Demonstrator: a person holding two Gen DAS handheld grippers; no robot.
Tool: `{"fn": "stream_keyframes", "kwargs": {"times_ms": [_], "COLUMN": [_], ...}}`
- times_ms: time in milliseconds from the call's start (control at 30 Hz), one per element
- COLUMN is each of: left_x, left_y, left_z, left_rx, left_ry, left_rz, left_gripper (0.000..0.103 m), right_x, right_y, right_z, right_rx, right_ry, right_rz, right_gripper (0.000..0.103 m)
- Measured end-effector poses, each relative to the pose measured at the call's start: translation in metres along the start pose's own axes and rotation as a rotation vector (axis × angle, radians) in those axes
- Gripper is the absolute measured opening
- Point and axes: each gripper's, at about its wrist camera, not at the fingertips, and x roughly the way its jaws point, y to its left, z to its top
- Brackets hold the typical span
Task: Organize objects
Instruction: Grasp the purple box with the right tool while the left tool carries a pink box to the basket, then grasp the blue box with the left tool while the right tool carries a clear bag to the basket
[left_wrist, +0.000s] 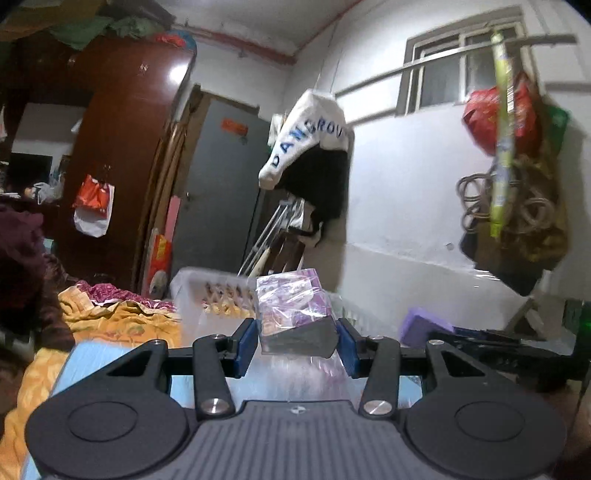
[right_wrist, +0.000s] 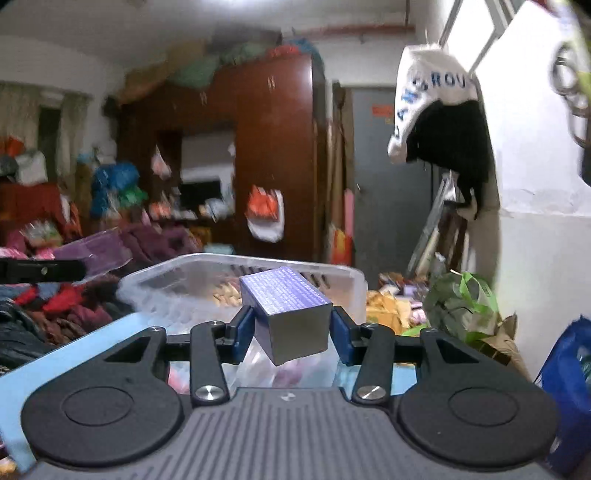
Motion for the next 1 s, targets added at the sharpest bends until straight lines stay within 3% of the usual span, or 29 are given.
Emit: {"fn": "stream_keyframes", "kwargs": {"times_ms": [100, 200, 333, 367, 433, 467, 567, 633, 700, 833, 1000], "left_x": [0.058, 0.102, 0.12, 0.119, 0.117, 0.116, 0.09, 0.057, 0.02, -0.035, -0.06], "left_y": [-0.005, -0.003, -0.003, -0.001, -0.002, -0.003, -0.006, -0.011, -0.019, -0.035, -0.051], "left_z": [0.032, 0.038, 0.028, 0.027, 0.025, 0.025, 0.023, 0.01, -0.017, -0.083, -0.131], "left_rx": [0.005, 0.004, 0.007, 0.015, 0.035, 0.045, 0.047, 0.051, 0.076, 0.101, 0.083], "left_ry": [0.11, 0.212, 0.23, 0.227, 0.219, 0.207, 0.161, 0.11, 0.08, 0.048, 0.052], "left_rz": [0.056, 0.134, 0.151, 0.153, 0.177, 0.194, 0.197, 0.176, 0.143, 0.056, -0.007], "left_gripper": [0.05, 0.05, 0.052, 0.063, 0.088, 0.09, 0.09, 0.09, 0.09, 0.09, 0.09], "right_x": [0.046, 0.075, 0.084, 0.08, 0.071, 0.063, 0.028, -0.012, -0.043, -0.081, -0.076], "right_y": [-0.001, 0.003, 0.008, 0.008, 0.011, 0.011, 0.007, 0.004, -0.001, 0.011, 0.026], "right_z": [0.027, 0.03, 0.025, 0.024, 0.023, 0.022, 0.015, -0.011, -0.045, -0.121, -0.145], "right_rx": [0.003, -0.025, -0.035, -0.04, -0.053, -0.059, -0.055, -0.038, -0.013, -0.025, -0.021], "right_ry": [0.109, 0.184, 0.198, 0.184, 0.162, 0.136, 0.05, -0.018, -0.054, -0.018, 0.041], "right_rz": [-0.02, -0.036, -0.029, -0.029, -0.028, -0.026, -0.034, -0.007, 0.047, 0.121, 0.174], "right_gripper": [0.048, 0.048, 0.049, 0.051, 0.077, 0.081, 0.093, 0.103, 0.103, 0.103, 0.103]}}
